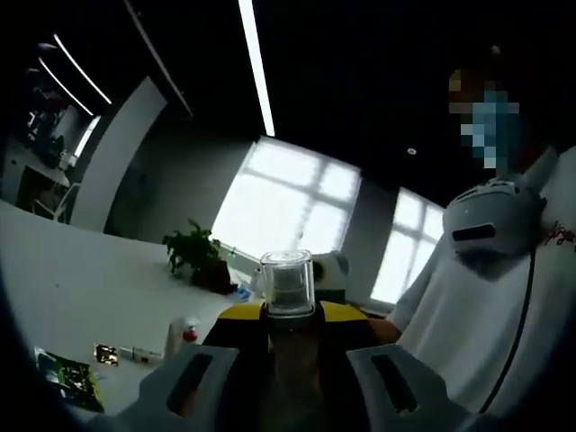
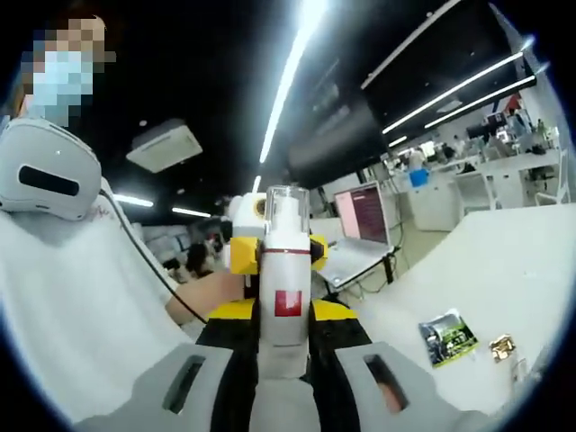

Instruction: Arrange the skincare products in the storage area until every visible bottle or jar stands upright without overlapping.

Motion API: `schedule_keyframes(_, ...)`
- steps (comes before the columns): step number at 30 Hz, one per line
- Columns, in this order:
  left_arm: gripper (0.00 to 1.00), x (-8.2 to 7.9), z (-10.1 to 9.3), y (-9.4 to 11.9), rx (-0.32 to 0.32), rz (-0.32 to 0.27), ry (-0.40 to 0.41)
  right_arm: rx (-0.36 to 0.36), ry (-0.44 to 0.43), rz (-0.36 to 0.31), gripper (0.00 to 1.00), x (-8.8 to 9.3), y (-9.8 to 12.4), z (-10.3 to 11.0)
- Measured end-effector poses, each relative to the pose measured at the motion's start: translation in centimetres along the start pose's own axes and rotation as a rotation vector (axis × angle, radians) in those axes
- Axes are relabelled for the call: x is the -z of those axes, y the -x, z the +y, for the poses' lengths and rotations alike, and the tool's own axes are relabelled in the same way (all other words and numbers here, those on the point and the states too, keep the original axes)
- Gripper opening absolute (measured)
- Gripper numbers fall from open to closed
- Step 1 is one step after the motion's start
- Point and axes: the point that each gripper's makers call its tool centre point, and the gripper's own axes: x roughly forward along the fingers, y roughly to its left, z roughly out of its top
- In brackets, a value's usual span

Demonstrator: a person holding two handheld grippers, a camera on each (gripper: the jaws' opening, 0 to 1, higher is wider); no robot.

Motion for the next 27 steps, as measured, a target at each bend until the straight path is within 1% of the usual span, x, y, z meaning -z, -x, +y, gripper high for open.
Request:
schedule_keyframes(1, 0.15, 0.0, 0.1, 0.0, -0.011, 0.000, 0.002, 0.010, 0.013, 0.005, 0.20, 0.0, 0.0, -0.1)
schedule_keyframes(2, 0.16, 0.0, 0.3, 0.1, -0.037, -0.003, -0.013, 0.019, 0.021, 0.011, 0.20, 0.0, 0.0, -0.2)
schedule_keyframes(3, 0.16, 0.0, 0.4, 0.1, -0.049, -0.006, -0.020, 0.040, 0.032, 0.014, 0.20, 0.0, 0.0, -0.5)
schedule_keyframes(5, 0.17, -0.1, 0.9, 0.3, -0.090, -0.018, -0.005, 0.075, 0.042, 0.011, 0.20, -0.1, -0.1, -0.9)
schedule_keyframes(6, 0.17, -0.3, 1.3, 0.4, -0.127, -0.031, 0.006, 0.097, 0.044, 0.007, 0.20, -0.2, -0.1, -1.3)
schedule_keyframes(7, 0.17, -0.3, 1.6, 0.5, -0.155, -0.039, 0.024, 0.134, 0.048, 0.009, 0.20, -0.2, 0.0, -1.8)
schedule_keyframes(8, 0.18, -0.3, 2.0, 0.6, -0.208, -0.048, 0.055, 0.167, 0.058, 0.012, 0.20, -0.3, 0.0, -2.2)
schedule_keyframes(9, 0.18, -0.3, 2.5, 0.7, -0.255, -0.058, 0.059, 0.203, 0.054, 0.020, 0.20, -0.2, 0.1, -2.7)
schedule_keyframes(10, 0.18, -0.1, 2.9, 0.7, -0.295, -0.060, 0.054, 0.235, 0.060, 0.037, 0.20, 0.0, 0.2, -3.1)
schedule_keyframes(11, 0.18, 0.1, 3.2, 0.8, -0.340, -0.064, 0.047, 0.278, 0.084, 0.059, 0.20, 0.2, 0.3, -3.6)
schedule_keyframes(14, 0.19, 0.3, 3.9, 0.8, -0.436, -0.071, 0.023, 0.379, 0.109, 0.079, 0.20, 0.3, 0.5, -4.5)
schedule_keyframes(15, 0.18, 0.2, 4.3, 0.9, -0.481, -0.071, 0.014, 0.426, 0.135, 0.088, 0.20, 0.3, 0.7, -5.0)
schedule_keyframes(16, 0.18, 0.3, 4.2, 0.8, -0.494, -0.059, -0.001, 0.455, 0.156, 0.103, 0.20, 0.3, 0.8, -5.2)
schedule_keyframes(17, 0.17, 0.2, 4.2, 0.7, -0.516, -0.052, -0.037, 0.478, 0.183, 0.107, 0.20, 0.2, 0.9, -5.4)
schedule_keyframes(18, 0.17, 0.1, 4.2, 0.6, -0.530, -0.053, -0.049, 0.509, 0.209, 0.116, 0.20, 0.1, 0.9, -5.5)
schedule_keyframes(19, 0.17, 0.0, 4.1, 0.6, -0.540, -0.052, -0.058, 0.521, 0.229, 0.119, 0.20, 0.0, 0.8, -5.4)
schedule_keyframes(22, 0.16, -0.1, 3.9, 0.5, -0.561, -0.053, -0.073, 0.583, 0.326, 0.137, 0.20, -0.6, 0.7, -5.3)
schedule_keyframes(24, 0.17, -0.4, 3.7, 0.6, -0.578, -0.067, -0.080, 0.612, 0.397, 0.154, 0.20, -0.9, 0.5, -5.0)
schedule_keyframes(25, 0.18, -0.7, 3.6, 0.5, -0.579, -0.085, -0.078, 0.624, 0.428, 0.163, 0.20, -1.0, 0.5, -4.9)
schedule_keyframes(26, 0.21, -1.2, 3.3, 0.4, -0.577, -0.121, -0.067, 0.630, 0.451, 0.174, 0.20, -0.9, 0.4, -4.8)
schedule_keyframes(27, 0.23, -1.2, 3.3, 0.5, -0.581, -0.122, -0.063, 0.653, 0.468, 0.171, 0.20, -1.0, 0.4, -4.7)
